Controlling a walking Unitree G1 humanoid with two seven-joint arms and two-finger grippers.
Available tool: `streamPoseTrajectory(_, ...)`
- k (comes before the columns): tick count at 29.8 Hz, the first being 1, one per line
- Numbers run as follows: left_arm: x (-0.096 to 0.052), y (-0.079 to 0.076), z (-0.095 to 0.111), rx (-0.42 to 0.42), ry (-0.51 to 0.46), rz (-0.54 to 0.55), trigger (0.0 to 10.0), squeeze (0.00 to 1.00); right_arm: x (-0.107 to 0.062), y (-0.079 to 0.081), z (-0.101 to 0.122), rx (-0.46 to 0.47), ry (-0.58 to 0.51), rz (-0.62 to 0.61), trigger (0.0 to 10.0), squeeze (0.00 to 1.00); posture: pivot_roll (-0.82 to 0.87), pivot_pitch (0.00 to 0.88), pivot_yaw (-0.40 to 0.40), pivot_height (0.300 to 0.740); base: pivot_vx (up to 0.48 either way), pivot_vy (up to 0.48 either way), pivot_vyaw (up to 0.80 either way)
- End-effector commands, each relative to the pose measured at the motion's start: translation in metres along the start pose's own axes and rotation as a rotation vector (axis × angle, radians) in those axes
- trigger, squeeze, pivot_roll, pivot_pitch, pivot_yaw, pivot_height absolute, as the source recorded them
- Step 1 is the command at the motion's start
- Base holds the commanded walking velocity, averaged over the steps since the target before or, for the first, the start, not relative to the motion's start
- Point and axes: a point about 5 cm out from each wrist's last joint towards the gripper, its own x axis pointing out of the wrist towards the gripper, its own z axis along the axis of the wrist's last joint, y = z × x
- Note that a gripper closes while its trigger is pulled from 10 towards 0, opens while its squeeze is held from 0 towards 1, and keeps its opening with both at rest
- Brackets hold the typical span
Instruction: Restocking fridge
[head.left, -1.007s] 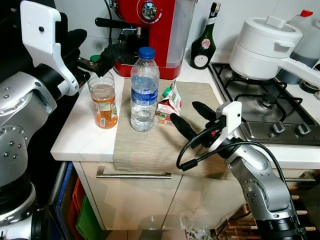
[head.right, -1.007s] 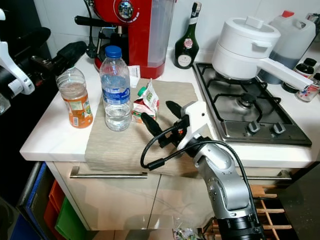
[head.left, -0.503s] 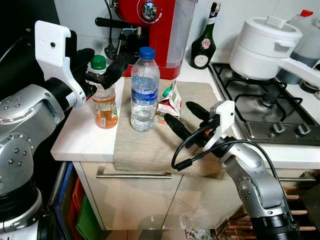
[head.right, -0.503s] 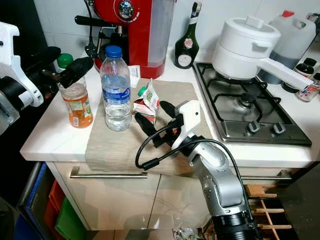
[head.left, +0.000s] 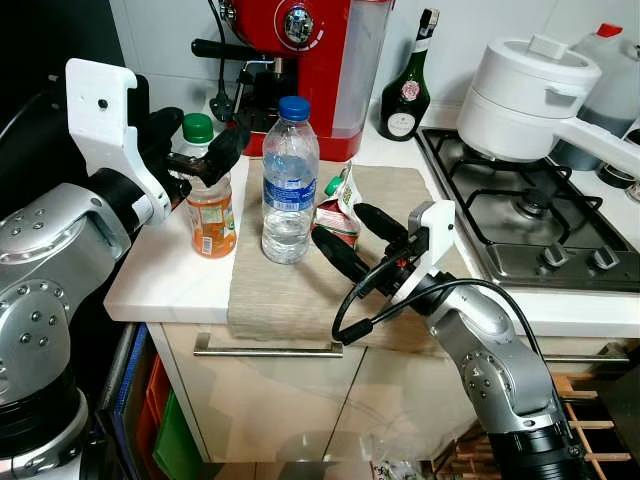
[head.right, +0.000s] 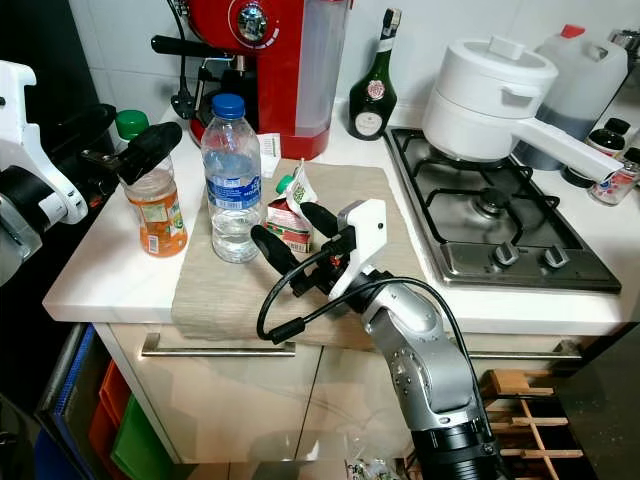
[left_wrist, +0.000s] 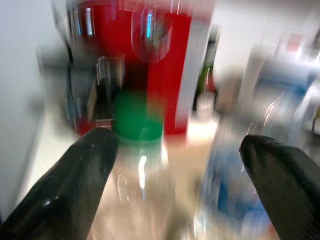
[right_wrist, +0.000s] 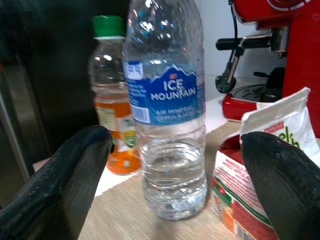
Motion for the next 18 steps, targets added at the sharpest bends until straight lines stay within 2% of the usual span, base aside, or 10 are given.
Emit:
streamPoseTrajectory(1,0.006,-0.001,-0.019,-0.039,0.105,-0.013,10.0,0.00,0.002,0.003,0.009,-0.022,-0.011,0.044,10.0,0.00,0.03,0.000,-0.064,0.740,0.000,0.000,0.00)
streamPoseTrajectory(12,0.010,0.003,-0.029,-0.078,0.129,0.013,10.0,0.00,0.010,0.010,0.020,0.019,-0.056,0.109,10.0,0.00,0.03,0.000,-0.054,0.740,0.000,0.000,0.00)
streamPoseTrajectory(18,0.010,0.007,-0.029,-0.053,0.127,0.038,10.0,0.00,0.010,0.010,0.020,0.018,-0.051,0.111,10.0,0.00,0.03,0.000,-0.054,0.740,0.000,0.000,0.00)
